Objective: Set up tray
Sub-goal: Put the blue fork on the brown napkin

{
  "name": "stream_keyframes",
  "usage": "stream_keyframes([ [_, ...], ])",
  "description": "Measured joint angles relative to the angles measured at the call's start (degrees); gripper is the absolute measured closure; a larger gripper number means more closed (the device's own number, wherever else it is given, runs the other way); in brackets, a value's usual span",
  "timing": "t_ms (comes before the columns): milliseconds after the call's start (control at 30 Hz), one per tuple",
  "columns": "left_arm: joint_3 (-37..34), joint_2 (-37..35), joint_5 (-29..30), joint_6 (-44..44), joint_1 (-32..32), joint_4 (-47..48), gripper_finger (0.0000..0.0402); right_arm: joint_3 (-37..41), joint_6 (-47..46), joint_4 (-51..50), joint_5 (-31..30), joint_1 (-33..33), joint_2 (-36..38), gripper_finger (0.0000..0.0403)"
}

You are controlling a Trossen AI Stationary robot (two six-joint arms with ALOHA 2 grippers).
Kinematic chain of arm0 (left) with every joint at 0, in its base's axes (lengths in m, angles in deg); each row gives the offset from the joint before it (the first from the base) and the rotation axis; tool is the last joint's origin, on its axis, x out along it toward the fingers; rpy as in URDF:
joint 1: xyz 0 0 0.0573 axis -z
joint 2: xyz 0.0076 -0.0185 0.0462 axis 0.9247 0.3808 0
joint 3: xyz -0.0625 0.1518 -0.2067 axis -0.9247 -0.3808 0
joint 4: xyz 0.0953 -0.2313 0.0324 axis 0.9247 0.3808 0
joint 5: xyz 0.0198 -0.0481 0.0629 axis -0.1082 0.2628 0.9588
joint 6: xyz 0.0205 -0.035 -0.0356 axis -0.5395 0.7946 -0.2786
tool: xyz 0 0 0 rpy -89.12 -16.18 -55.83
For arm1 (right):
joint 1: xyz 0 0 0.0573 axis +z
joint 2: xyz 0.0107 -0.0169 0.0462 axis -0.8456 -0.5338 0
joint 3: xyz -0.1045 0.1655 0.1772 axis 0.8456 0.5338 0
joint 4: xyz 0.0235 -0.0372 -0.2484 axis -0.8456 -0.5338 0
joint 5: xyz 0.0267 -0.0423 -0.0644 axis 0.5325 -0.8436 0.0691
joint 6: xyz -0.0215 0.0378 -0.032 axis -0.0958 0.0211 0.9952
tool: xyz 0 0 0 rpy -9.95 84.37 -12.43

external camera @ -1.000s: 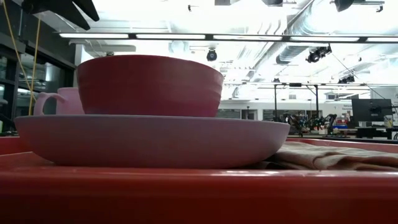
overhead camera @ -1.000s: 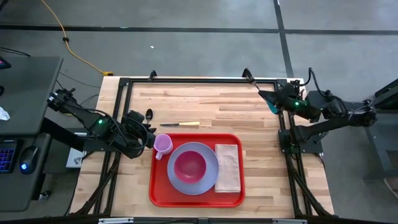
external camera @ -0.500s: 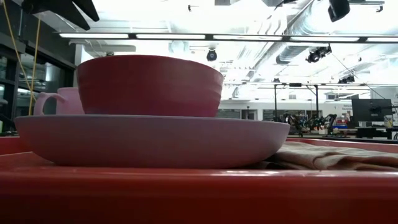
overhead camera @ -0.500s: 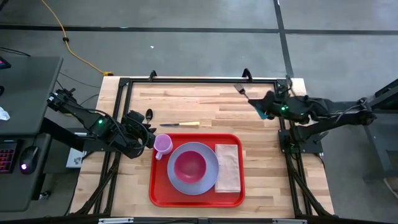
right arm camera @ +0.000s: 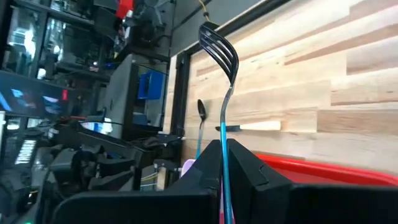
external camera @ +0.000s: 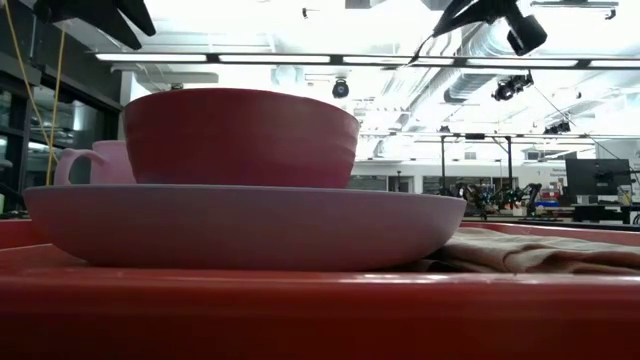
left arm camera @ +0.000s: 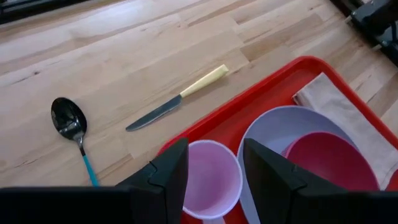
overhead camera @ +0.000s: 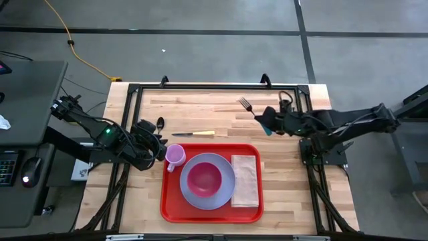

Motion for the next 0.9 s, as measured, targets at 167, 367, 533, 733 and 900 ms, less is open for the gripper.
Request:
stream_keyframes([
  [167, 0.0, 0.0, -0.7, 0.0, 0.0, 0.1, 0.0218, 0.0, -0.4, 2.2, 0.2, 0.5, -4.0, 0.0403],
  [367, 0.0, 0.0, -0.9, 0.0, 0.0, 0.1, 0.0218, 0.0, 0.7, 8.9, -1.9, 1.4, -8.6, 0.0403],
  [533, 0.0, 0.0, -2.6, -1.1, 0.0, 0.1, 0.0218, 0.0, 3.2, 15.9, -4.6, 1.6, -12.0, 0.0403],
  [733, 0.0, 0.0, -3.8, -1.3, 0.0, 0.3, 0.0218, 0.0, 5.0, 20.7, -6.5, 1.6, -15.5, 0.0403],
  [900, 0.0, 0.0, -4.8, -1.5, 0.0, 1.7, 0.0218, 0.0, 5.1, 22.0, -6.1, 1.4, -17.5, 0.0403],
])
